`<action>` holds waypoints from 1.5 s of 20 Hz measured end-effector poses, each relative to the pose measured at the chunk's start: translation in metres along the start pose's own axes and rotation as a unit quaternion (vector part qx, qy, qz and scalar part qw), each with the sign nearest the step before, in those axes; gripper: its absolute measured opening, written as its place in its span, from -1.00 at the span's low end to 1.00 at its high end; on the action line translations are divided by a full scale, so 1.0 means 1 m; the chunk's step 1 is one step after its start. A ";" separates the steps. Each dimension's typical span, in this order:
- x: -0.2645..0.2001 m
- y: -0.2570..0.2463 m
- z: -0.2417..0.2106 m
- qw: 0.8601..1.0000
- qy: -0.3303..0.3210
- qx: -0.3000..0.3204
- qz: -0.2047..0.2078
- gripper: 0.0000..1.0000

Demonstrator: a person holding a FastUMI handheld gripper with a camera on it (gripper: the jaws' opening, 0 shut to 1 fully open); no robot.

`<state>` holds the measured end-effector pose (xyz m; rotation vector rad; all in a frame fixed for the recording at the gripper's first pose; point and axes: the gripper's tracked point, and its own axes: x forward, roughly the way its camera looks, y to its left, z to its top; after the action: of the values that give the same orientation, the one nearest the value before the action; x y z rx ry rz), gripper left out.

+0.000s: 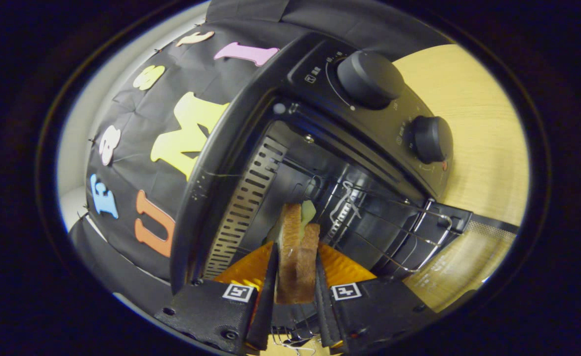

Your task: Open the toaster oven, put the food inside, and close the toaster oven door.

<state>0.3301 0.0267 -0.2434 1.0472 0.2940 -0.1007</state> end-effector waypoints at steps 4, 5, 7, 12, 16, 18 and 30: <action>-0.004 0.000 -0.003 0.998 0.013 -0.059 0.000 0.05; -0.004 0.003 -0.005 0.997 0.022 -0.067 0.008 0.10; -0.005 0.006 -0.012 0.993 0.037 -0.110 0.008 0.24; -0.004 0.013 -0.031 0.962 0.059 -0.266 0.004 0.75; -0.006 0.010 -0.031 0.943 0.076 -0.324 -0.015 0.99; -0.003 0.006 -0.034 0.928 0.092 -0.360 -0.027 1.00; -0.055 -0.024 -0.051 0.858 0.175 -0.470 -0.111 1.00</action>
<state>0.2627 0.0555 -0.2712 0.0370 0.7096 0.0350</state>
